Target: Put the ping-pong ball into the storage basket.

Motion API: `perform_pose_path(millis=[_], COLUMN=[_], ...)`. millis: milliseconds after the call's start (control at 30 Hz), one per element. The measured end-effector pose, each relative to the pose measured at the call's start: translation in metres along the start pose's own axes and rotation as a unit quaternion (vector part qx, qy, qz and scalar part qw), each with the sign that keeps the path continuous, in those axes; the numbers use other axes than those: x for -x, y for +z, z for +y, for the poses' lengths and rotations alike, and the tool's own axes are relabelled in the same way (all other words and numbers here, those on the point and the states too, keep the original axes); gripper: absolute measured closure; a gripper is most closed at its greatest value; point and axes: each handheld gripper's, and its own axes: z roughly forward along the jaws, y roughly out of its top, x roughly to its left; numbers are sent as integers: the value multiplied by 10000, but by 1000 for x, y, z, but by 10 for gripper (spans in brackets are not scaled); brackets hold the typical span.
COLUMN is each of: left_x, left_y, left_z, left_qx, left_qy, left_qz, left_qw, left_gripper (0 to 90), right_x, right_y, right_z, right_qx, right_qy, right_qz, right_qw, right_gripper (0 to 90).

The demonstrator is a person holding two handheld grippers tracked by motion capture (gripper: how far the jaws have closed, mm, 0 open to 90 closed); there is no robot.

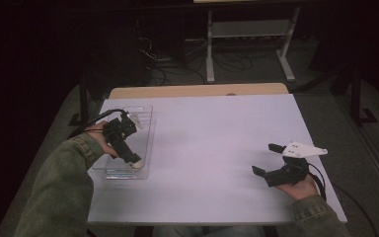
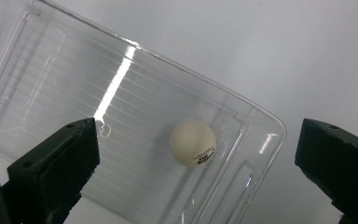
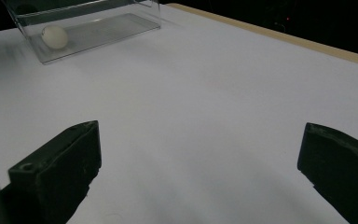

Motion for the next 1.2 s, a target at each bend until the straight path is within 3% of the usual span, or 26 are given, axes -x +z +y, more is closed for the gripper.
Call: perform_pose_path(millis=[300, 833, 1200], left_x=[8, 17, 24], left_y=[-8, -5, -3], left_z=[-2, -22, -38], left_qx=[165, 534, 857], left_qy=[68, -99, -228], left_qz=[53, 121, 143], left_qw=[9998, 9984, 9960], left_gripper=[0, 0, 0], right_x=[0, 0, 0], right_y=[0, 0, 0], right_z=[0, 0, 0], right_qx=[6, 2, -4], right_qy=[2, -11, -13], right_qz=[-3, -10, -13], right_qw=[10000, 10000, 10000], right_gripper=[0, 0, 0])
